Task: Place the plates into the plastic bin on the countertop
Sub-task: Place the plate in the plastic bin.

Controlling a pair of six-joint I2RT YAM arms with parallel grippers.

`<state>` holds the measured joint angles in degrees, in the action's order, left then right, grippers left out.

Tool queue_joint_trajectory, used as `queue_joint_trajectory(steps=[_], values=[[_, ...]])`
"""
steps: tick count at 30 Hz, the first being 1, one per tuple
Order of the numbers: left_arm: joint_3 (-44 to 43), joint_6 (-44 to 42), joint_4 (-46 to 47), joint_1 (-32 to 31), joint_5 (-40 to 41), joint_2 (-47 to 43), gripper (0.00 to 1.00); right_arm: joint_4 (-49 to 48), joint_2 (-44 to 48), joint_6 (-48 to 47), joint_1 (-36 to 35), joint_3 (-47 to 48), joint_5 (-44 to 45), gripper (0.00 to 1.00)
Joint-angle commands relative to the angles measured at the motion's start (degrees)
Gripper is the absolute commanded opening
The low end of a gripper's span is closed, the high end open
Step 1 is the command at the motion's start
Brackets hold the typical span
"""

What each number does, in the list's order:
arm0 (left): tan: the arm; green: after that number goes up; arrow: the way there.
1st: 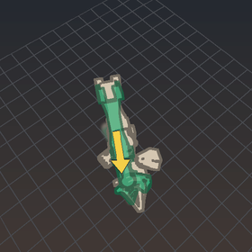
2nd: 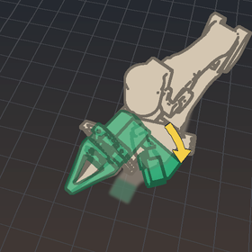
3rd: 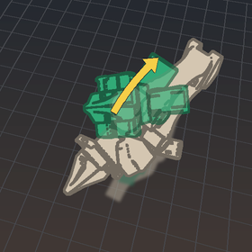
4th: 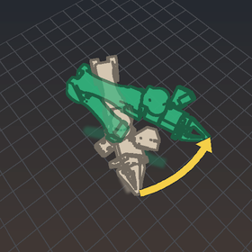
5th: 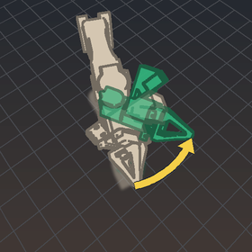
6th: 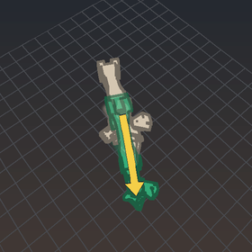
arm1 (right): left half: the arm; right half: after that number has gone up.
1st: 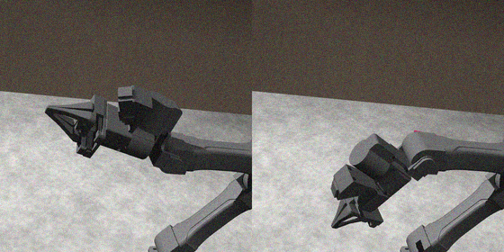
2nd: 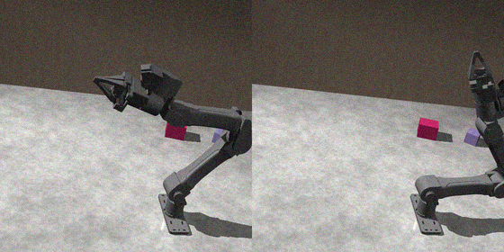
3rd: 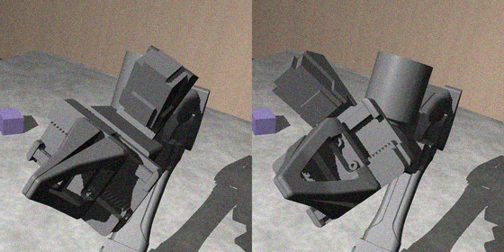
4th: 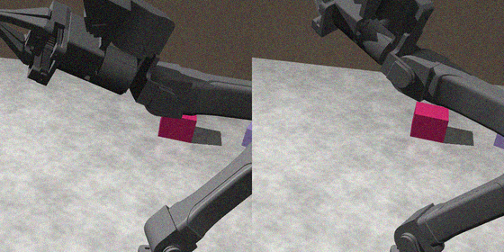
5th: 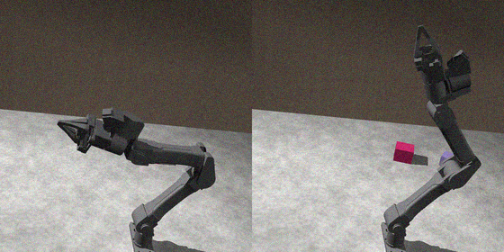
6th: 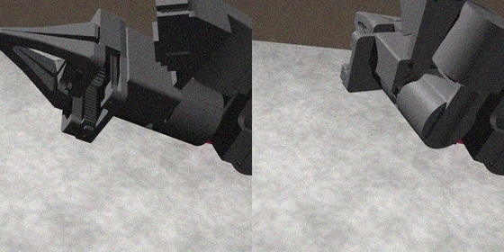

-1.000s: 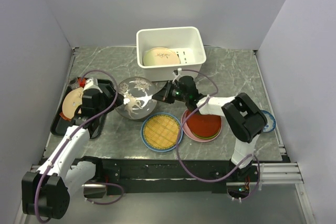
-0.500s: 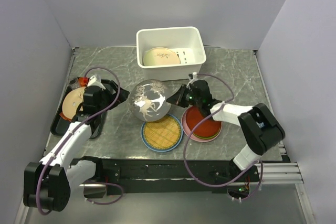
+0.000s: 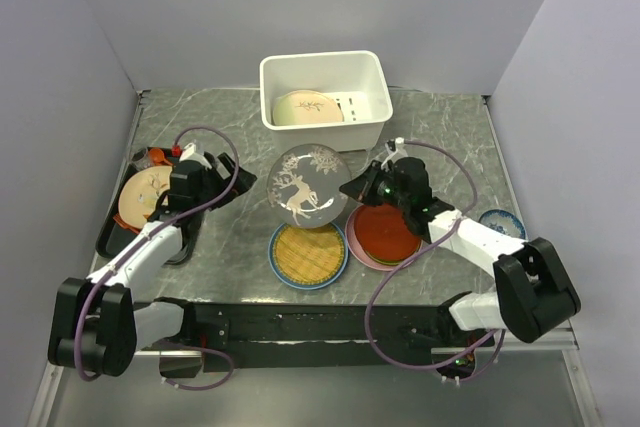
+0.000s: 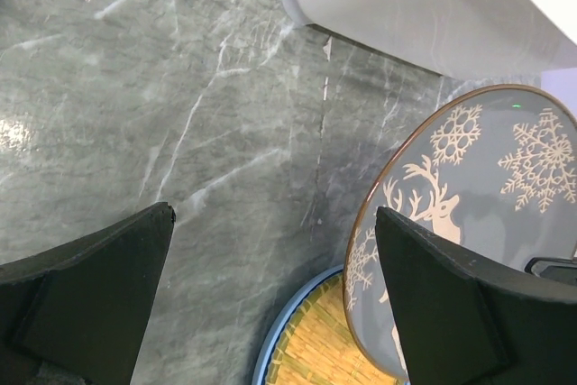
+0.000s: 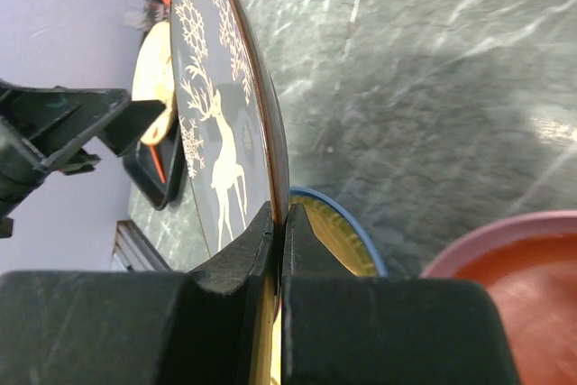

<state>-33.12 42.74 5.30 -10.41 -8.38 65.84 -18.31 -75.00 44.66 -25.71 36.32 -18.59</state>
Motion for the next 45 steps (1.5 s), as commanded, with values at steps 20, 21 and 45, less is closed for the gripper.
queue_joint_trajectory(steps=[20,21,45], values=[[3.2,0.0,-0.8,-0.3,2.8,-6.5,0.99,-2.6,-3.2,-1.8,4.3,18.3,-8.4,0.0],[3.3,0.1,-0.8,-0.3,2.7,-6.9,0.99,-2.6,-3.6,-1.7,4.5,19.7,-8.7,0.0],[1.7,-1.1,2.1,-0.4,-1.7,-1.7,0.99,3.2,-16.4,-2.7,9.8,43.1,-8.9,0.0]])
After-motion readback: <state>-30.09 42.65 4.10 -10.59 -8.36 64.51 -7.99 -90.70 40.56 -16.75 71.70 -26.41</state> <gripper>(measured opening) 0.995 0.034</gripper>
